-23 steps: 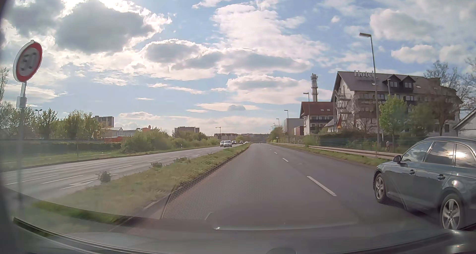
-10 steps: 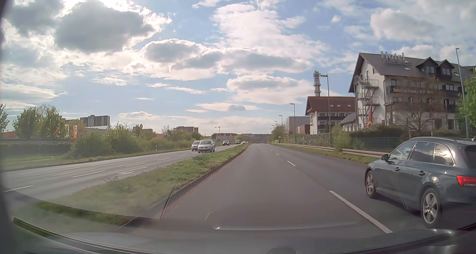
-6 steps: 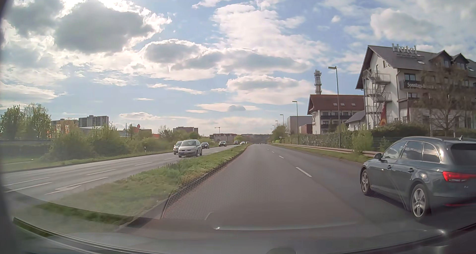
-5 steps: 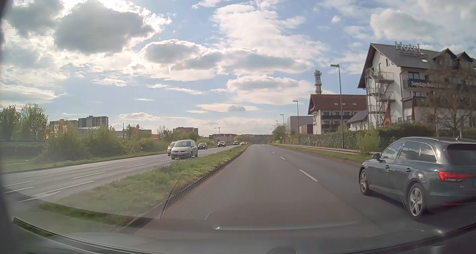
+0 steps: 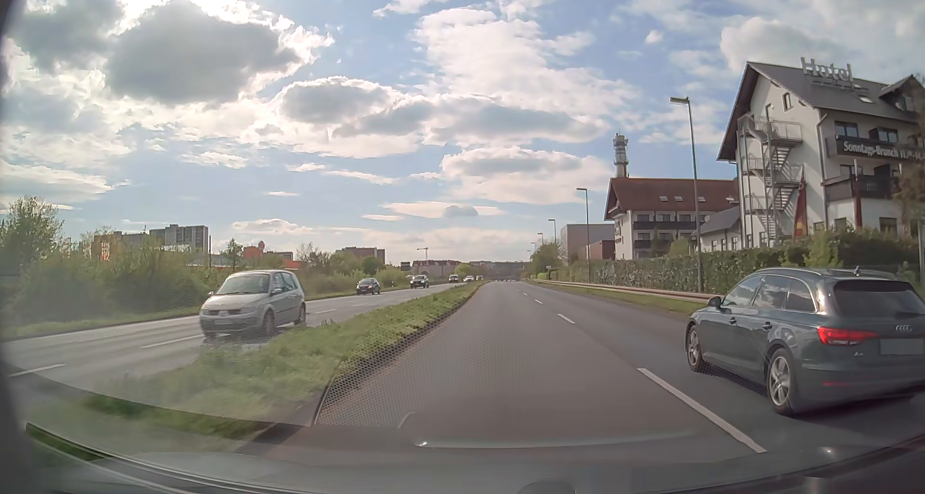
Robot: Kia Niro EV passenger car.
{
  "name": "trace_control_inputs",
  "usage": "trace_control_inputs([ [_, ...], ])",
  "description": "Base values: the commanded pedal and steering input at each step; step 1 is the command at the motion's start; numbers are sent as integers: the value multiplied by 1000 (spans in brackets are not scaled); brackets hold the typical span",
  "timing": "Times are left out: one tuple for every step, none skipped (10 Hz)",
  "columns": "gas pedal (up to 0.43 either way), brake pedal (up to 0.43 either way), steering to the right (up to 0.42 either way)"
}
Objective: Follow the waypoints while adhering to traffic rules and regulations
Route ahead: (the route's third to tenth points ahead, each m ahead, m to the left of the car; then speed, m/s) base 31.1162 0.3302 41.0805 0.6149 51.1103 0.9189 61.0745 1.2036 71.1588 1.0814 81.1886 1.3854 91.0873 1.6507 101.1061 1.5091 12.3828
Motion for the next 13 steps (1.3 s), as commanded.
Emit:
trace_control_inputs([
  [59,0,-3],
  [67,0,-3],
  [67,0,-3],
  [79,0,-3],
  [79,0,-3],
  [79,0,-3],
  [79,0,-3],
  [79,0,-3],
  [79,0,-2],
  [79,0,-2],
  [79,0,-2],
  [79,0,-3],
  [79,0,-2],
])
